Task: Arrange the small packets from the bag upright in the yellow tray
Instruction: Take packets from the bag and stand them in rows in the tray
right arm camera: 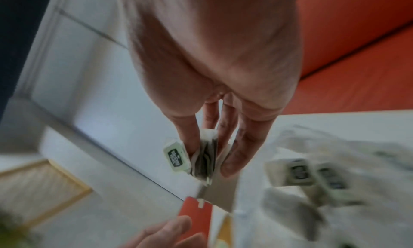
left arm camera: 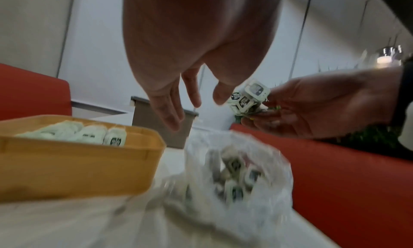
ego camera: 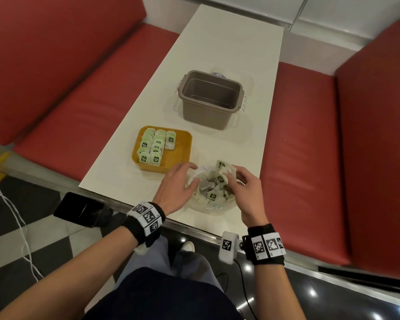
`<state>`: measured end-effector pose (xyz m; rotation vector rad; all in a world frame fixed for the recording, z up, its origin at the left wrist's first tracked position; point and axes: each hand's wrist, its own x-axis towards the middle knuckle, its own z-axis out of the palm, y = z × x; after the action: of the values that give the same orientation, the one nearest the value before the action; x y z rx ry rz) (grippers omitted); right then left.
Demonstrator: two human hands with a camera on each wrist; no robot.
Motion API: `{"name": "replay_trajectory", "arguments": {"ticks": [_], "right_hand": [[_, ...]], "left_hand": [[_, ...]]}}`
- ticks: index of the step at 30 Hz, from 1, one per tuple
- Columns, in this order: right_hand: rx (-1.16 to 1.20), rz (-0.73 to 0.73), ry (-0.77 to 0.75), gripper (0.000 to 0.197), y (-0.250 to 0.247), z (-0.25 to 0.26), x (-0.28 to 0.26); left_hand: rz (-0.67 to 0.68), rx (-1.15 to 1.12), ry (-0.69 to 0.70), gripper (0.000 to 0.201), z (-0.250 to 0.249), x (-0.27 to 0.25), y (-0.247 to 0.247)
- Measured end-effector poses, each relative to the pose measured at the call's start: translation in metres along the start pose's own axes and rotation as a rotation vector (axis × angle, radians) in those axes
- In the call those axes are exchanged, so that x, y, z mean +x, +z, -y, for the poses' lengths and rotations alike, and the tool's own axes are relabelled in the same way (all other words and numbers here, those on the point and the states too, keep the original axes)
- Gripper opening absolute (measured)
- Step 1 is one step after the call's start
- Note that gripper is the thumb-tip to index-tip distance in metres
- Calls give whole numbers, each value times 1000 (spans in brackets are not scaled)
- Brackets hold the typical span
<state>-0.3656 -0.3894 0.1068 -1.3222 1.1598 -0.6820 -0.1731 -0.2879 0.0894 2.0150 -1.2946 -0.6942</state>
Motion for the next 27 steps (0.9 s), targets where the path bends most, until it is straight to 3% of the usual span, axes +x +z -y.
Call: {"name": "replay_trajectory", "arguments": {"ticks": [4, 11, 16, 20, 25, 27], "right_hand": [[276, 93, 70, 21, 1, 32, -3], [592, 342, 215, 27, 25, 66, -12], [623, 287, 317, 21, 43, 67, -10], [511, 208, 274, 9, 57, 59, -5], [428, 185, 264, 46, 72, 65, -6], [347, 172, 231, 42, 80, 64, -4]], "left_hand": [[-48, -338, -20, 37, -27, 8, -24], [150, -1056, -80, 57, -62, 11, -41], [125, -1109, -143, 41, -60, 8, -39], [46, -1142, -213, 40, -48, 7, -35], [-102, -1193, -258, 36, -36, 7, -36], [-128, -1206, -249, 31, -33, 8, -39]]}}
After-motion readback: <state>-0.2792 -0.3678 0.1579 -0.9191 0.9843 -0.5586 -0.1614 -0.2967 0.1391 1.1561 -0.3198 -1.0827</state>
